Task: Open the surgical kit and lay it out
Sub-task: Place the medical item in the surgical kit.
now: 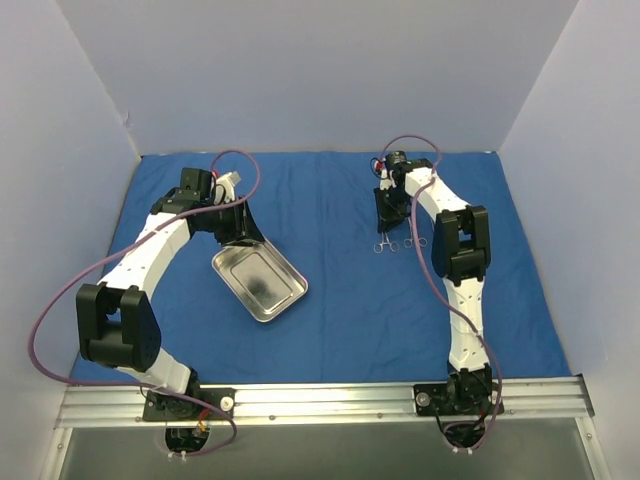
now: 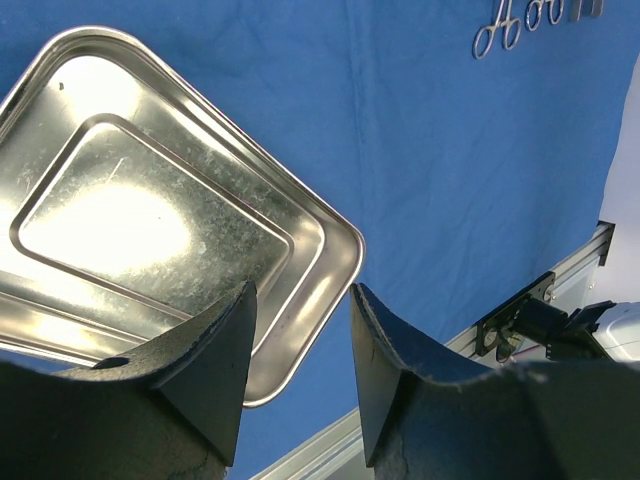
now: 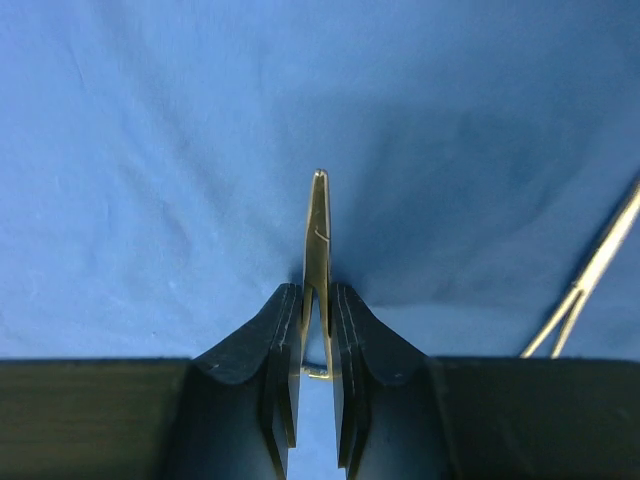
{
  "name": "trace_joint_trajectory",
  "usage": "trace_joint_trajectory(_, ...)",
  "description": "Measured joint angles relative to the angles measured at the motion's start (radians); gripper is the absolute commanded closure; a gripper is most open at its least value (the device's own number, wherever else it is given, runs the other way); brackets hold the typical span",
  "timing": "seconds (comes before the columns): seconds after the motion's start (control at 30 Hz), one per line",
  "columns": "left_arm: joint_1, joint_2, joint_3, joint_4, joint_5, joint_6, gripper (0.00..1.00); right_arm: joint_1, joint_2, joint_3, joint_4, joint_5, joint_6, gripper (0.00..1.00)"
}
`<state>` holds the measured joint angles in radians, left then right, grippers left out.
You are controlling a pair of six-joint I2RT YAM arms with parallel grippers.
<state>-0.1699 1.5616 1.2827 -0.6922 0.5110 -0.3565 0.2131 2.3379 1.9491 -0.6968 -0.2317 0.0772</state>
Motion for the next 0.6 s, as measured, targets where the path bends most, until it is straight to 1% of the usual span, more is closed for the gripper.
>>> trace_joint_trajectory(0.2,0.006,0.031,0.001,0.0,0.018,0.0,0.5,-0.014,0.018,0.051,0.008,0.005,0.001,1.0)
trace_joint_trajectory(0.5,0.008,0.07,0.017,0.0,0.042,-0.002,0.51,-0.025,0.037,0.074,0.011,0.003,0.01,1.0)
trace_joint_trajectory(0.6,0.008,0.072,0.018,0.0,0.043,-0.002,0.5,-0.025,0.045,0.077,0.013,0.003,0.011,0.95)
